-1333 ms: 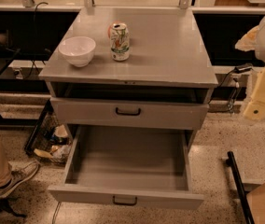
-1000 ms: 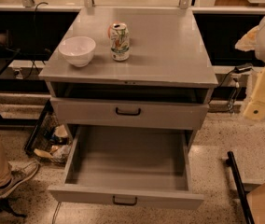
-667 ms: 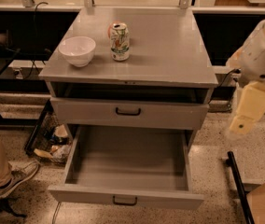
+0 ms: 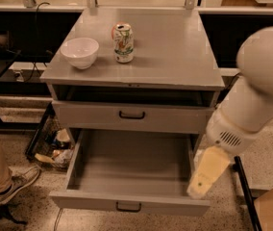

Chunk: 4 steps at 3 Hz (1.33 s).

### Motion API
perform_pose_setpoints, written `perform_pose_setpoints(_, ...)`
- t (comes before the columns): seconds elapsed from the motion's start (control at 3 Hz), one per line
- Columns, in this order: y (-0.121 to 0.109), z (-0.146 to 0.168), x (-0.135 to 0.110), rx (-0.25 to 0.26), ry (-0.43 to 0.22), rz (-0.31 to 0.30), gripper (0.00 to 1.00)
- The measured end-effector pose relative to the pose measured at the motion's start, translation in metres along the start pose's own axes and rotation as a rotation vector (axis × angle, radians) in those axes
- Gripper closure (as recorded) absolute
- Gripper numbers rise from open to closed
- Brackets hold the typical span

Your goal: Close middle drawer

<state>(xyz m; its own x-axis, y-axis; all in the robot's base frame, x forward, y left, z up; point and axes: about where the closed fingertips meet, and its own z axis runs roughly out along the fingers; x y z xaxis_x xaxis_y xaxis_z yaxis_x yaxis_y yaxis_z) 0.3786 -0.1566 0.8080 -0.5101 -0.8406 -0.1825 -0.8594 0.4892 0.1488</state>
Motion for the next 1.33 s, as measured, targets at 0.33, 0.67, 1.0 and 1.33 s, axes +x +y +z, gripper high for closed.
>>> perform_pose_setpoints(0.33, 0.008, 0.021, 0.011, -0.034, 0.026, 0.029, 0.0)
perform_pose_setpoints(0.67, 0.008, 0.021, 0.011, -0.034, 0.026, 0.028, 0.0)
perform_pose_setpoints(1.0, 0.007, 0.069, 0.013, -0.082, 0.026, 0.083, 0.01)
perform_pose_setpoints(1.33, 0.004, 0.136, 0.023, -0.155, 0.005, 0.151, 0.23)
